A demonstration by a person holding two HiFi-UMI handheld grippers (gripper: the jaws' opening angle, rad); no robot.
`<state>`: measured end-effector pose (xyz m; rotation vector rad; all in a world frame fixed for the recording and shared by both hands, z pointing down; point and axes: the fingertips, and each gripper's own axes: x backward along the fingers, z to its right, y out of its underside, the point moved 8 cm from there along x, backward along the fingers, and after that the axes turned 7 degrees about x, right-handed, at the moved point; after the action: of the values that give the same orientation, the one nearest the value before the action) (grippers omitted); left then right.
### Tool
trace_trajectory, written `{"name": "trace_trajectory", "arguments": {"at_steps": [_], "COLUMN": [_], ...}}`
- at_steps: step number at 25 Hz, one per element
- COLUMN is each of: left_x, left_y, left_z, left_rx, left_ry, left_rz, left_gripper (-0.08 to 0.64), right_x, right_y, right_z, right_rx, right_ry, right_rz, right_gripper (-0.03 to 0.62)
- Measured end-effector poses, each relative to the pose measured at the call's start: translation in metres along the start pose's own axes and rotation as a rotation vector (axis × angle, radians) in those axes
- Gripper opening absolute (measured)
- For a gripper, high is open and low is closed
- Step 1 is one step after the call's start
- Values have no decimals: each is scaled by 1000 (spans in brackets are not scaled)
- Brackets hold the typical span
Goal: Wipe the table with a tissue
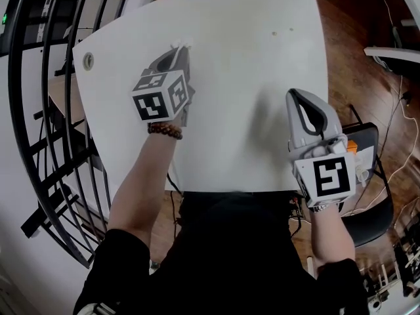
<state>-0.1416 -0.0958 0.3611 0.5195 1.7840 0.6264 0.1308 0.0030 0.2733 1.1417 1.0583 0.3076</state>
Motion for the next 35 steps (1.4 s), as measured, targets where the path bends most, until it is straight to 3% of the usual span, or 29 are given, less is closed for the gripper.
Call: {"name": "trace_trajectory", "arguments": {"at_steps": [12,25,30,35], "left_x": [-7,-26,-35,-45], "left_y": [-12,-19,-21,-20], "left_z": [53,112,131,149], "left_rx": [-55,-113,-131,-144], "left_ry": [81,175,202,229], "left_rz": [21,18,12,-2], "left_gripper": [23,23,23,23], "right_x": [24,54,61,69], "right_y": [9,31,35,46], "right_z": [12,29,34,41], "right_rx": [-8,-25,-51,-53], "right_ry": [37,105,110,133], "right_rz": [18,-26,6,-29], "right_gripper": [-8,-8,-8,-8]}}
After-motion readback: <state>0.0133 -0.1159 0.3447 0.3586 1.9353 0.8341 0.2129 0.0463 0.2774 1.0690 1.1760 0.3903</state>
